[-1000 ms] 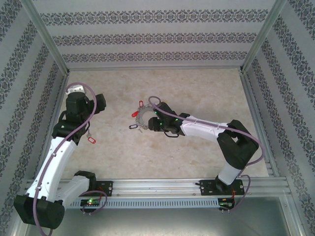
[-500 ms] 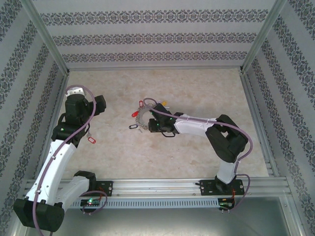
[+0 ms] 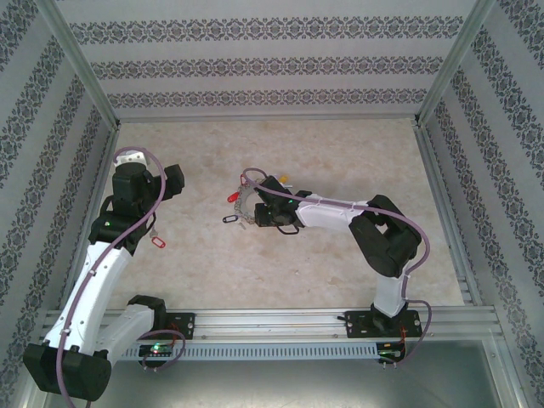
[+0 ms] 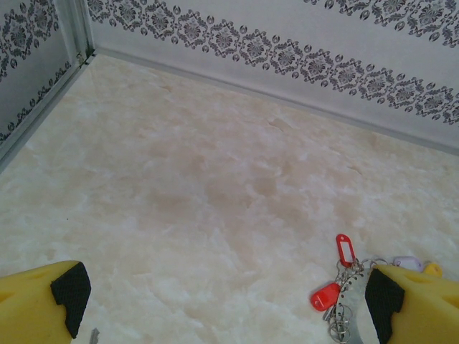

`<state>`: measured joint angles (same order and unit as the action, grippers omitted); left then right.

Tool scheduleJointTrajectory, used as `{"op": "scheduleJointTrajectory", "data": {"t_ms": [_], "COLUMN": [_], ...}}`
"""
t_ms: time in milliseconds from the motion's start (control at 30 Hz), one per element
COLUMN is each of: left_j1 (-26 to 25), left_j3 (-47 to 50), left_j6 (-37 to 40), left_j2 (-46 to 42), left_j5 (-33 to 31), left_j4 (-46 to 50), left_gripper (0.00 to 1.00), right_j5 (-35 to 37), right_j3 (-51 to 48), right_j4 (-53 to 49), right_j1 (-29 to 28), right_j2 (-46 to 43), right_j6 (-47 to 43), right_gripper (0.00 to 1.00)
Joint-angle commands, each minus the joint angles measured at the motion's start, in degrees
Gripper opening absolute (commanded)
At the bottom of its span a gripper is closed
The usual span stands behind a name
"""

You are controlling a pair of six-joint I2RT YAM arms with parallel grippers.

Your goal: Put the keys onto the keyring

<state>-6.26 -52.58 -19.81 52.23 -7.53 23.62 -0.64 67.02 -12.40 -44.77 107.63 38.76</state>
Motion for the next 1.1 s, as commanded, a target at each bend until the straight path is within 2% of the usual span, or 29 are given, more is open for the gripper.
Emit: {"op": "scheduleJointTrajectory", "data": {"t_ms": [0, 500, 633, 867, 1067], "left_j1": [0.56, 0.55, 0.58, 0.55, 0.55], "left_j3": [0.44, 0.10, 0.10, 0.03, 0.10], "left_j6": [-1.09, -1.23, -1.28, -1.29, -1.37], "left_j2": [-0.32, 0.45, 0.50, 0.77, 0.96], "left_j5": [0.48, 0.99, 0.66, 0.74, 0.59], "left_j4": [-1.54, -1.12, -1.29, -1.20, -1.22], "left_gripper": [0.99, 0.99, 0.99, 0.99, 0.99], "right_j5": [1.53, 2.13, 1.55, 1.11, 0.65], "right_j3": [1.08, 1.02, 0.75, 1.00, 0.74], "right_j4": [-1.01, -1.39, -1.11, -1.22, -1.20], "right_j1": [0.34, 0.43, 0.47, 0.52, 0.56], "right_j2": [0.64, 1.52, 1.10, 1.33, 1.51], "right_j6": [-0.62, -0.48, -0.51, -0.88, -0.71], "right_gripper": [0.22, 0.16, 0.10, 0.09, 0.12]}}
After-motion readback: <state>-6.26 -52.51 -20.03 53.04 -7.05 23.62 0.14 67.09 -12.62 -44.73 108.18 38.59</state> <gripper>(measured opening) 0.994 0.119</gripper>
